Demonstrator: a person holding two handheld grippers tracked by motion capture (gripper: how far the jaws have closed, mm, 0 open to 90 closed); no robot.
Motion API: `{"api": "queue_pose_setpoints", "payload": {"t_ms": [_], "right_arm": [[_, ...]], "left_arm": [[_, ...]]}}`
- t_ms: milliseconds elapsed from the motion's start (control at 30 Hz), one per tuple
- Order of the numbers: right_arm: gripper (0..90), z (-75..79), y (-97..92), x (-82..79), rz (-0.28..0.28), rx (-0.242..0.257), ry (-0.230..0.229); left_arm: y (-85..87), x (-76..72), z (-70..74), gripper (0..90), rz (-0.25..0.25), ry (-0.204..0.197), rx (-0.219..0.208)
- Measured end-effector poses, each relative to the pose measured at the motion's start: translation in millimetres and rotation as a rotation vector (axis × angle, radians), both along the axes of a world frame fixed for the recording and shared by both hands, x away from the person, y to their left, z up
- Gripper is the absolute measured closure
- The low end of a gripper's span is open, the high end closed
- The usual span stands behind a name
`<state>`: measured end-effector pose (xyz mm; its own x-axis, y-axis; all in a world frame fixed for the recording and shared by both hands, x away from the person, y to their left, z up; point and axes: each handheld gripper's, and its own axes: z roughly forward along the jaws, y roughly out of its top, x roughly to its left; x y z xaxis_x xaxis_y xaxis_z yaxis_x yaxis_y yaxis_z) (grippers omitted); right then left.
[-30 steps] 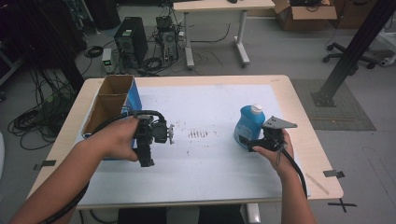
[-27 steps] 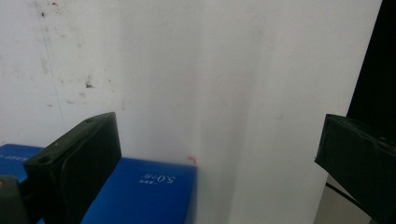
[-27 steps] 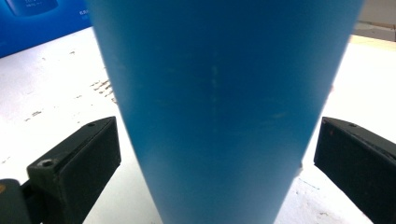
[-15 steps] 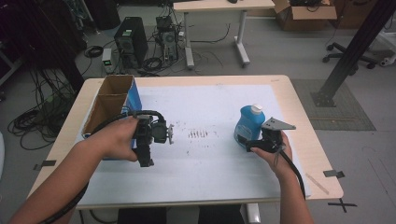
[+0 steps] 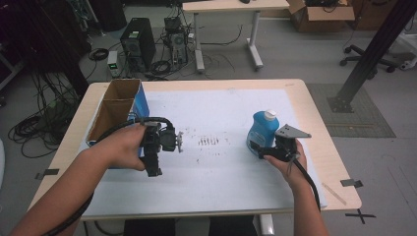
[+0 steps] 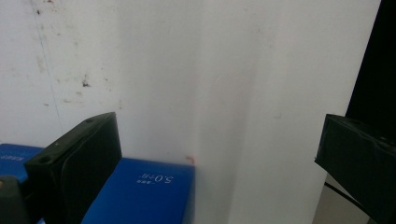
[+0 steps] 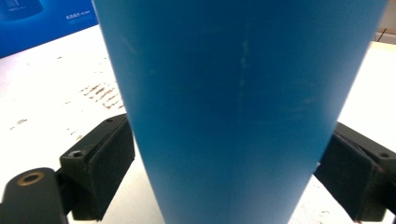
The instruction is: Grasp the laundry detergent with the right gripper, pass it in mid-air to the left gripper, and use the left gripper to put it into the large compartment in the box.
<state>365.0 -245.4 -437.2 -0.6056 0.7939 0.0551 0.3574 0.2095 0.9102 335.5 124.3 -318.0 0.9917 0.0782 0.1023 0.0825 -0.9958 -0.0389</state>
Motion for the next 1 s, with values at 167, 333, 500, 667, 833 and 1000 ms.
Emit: {"api": "queue_pose_setpoints", "payload": {"t_ms": [167,333,500,667,833,1000], "right_arm": [[14.0,0.0,0.0,-0.2,-0.007,0.000,-0.005],[17.5,0.5,1.0,-0.7,0.002,0.000,-0.010],[20.4,-0.2,2.0,-0.6,0.004,-0.002,-0.010],[25.1,-1.4,2.9,-0.3,0.001,-0.009,-0.012],[28.3,-2.2,3.4,-0.1,0.000,-0.008,-0.017],[34.6,-2.2,4.8,-0.9,0.000,-0.017,-0.027]], "left_arm": [[-0.4,0.2,0.3,0.3,0.000,0.000,0.000],[-1.1,-0.1,-0.7,0.3,0.000,-0.002,-0.009],[-0.7,0.1,-0.6,0.3,-0.004,-0.002,-0.003],[0.6,-0.2,-1.2,0.3,0.004,0.000,-0.002],[0.6,0.2,-0.7,0.3,0.005,0.000,-0.001],[0.3,0.4,-1.1,0.3,0.004,0.000,-0.007]]}}
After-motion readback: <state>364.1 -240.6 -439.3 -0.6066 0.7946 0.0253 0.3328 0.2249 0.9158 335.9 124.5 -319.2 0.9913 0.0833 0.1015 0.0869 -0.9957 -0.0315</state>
